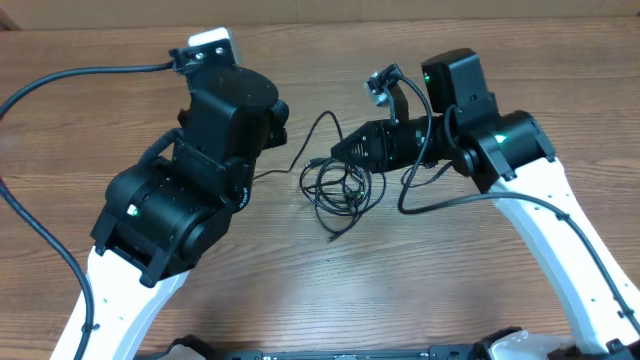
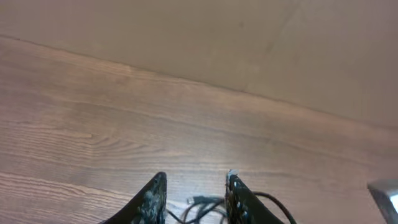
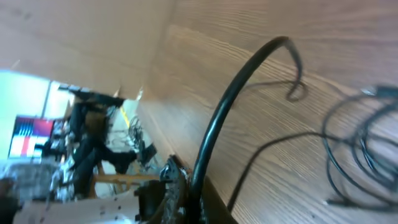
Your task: Untangle cables
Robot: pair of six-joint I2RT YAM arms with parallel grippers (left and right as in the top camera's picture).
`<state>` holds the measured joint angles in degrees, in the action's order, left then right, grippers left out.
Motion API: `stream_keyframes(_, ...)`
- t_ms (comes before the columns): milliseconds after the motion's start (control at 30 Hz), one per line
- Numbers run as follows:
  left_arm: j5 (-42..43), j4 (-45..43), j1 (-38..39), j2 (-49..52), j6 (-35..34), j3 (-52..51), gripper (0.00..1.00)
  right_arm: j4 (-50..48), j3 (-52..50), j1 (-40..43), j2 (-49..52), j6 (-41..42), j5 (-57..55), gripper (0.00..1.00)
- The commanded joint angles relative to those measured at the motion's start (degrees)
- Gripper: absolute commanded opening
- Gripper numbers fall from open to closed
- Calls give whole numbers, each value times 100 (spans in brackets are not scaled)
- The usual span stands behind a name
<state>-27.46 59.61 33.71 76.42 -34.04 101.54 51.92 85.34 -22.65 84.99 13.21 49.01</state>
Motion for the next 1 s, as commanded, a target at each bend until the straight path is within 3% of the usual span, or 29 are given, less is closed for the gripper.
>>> stream_keyframes(0,962,-74,-4,35,9,90,31,-90,24,-17,-205,-739,728,4)
stream_keyframes(133,1534,-186,-4,35,-625,90,39,-120,22,-17,-208,-756,835,4)
stream_keyframes(200,1893,-258,-4,37,-874,90,54,-256,22,-17,-208,-756,1095,4)
stream_keyframes(300,2022,-299,-4,39,-883,90,59,-710,22,-17,-208,-754,1786,4)
stream_keyframes(400,2312,-310,-4,39,-885,90,72,-1023,22,-17,-208,-728,2024,4)
stream_keyframes(533,2382,-306,-149,42,-1150,90,67,-1113,22,-17,-208,-723,2186,4)
stream_keyframes(700,3163,-269,-229,225,-1445,87,67,-1698,24,-15,-205,-92,2162,4)
stream_keyframes(967,3217,-267,-382,393,-1552,87,46,-1825,22,-15,-205,48,2090,4)
